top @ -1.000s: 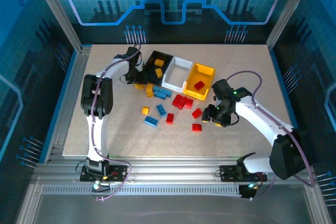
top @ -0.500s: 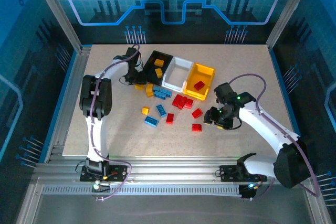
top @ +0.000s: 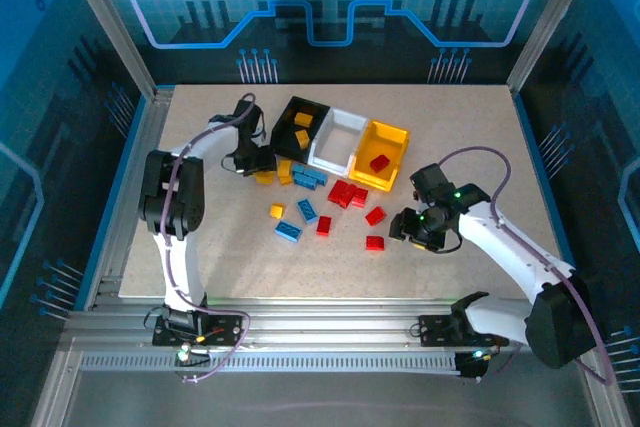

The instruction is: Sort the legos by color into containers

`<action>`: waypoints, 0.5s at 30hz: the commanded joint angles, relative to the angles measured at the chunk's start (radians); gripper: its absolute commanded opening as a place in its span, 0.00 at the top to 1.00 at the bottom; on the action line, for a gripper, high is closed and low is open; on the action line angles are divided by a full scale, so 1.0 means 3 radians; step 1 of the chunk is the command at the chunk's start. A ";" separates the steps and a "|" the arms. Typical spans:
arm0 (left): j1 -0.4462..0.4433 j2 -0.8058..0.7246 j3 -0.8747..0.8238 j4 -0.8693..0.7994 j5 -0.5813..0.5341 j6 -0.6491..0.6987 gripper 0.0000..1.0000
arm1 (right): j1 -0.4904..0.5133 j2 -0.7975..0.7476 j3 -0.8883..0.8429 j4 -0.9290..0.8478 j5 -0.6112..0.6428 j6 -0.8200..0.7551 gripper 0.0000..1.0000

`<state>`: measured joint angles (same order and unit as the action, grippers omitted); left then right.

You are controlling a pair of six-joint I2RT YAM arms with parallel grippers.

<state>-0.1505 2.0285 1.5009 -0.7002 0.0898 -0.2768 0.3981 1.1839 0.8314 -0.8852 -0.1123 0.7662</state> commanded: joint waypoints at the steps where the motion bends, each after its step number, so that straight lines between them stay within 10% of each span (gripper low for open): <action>1: 0.0007 -0.0317 -0.0097 0.0016 0.0185 -0.0281 0.67 | -0.0046 -0.0039 -0.0113 0.0152 -0.0049 -0.0010 0.42; 15: -0.0028 -0.0430 0.0684 -0.0203 0.0400 -0.0751 0.66 | -0.0282 0.0480 0.0263 0.0284 -0.0413 -0.0279 0.42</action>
<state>-0.1528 1.8809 1.5753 -0.7452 0.1642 -0.4480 0.3374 1.3167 0.8463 -0.8185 -0.1856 0.7132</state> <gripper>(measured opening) 0.381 0.582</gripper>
